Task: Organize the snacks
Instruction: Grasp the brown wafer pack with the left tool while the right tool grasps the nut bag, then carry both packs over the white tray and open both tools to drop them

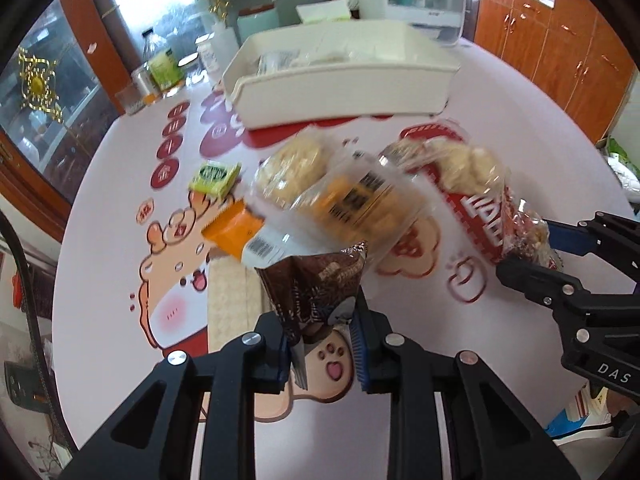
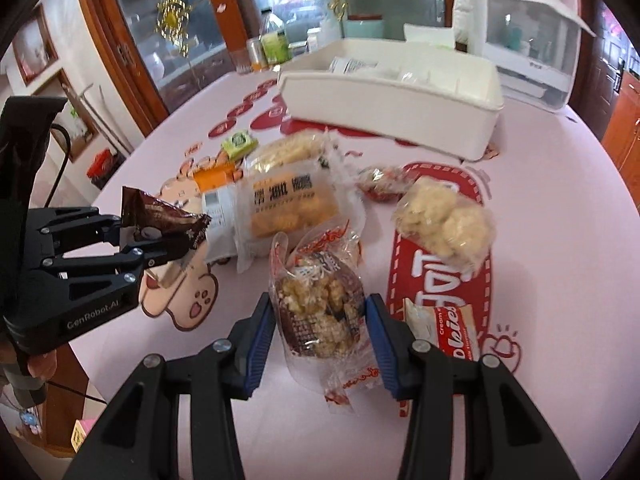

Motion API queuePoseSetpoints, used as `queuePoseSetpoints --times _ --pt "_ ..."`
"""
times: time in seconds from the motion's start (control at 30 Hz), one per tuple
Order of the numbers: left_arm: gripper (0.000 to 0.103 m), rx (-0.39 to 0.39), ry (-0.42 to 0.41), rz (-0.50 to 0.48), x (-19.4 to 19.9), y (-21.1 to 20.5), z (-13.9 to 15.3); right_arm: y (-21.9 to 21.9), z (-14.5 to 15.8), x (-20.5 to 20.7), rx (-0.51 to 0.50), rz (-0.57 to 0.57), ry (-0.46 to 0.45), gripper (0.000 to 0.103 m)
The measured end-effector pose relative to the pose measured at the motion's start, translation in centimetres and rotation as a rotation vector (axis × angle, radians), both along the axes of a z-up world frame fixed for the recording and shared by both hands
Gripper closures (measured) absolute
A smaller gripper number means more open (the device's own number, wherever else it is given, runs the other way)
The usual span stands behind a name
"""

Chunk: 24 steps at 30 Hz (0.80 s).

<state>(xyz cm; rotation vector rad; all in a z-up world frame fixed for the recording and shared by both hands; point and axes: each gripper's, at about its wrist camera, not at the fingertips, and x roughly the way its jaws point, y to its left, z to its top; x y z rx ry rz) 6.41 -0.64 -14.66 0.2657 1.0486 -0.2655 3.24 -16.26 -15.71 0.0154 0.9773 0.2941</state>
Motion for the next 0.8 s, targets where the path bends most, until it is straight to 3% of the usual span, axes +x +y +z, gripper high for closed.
queuePoseSetpoints --times 0.53,0.8 --pt "0.080 -0.118 -0.150 -0.033 1.6 -3.5 9.0 -4.0 8.2 0.5 0.069 -0.116 -0.187 0.057" --pt "0.080 -0.120 -0.235 -0.046 4.4 -4.7 14.0 -5.4 12.1 3.0 0.083 -0.182 -0.264 0.057"
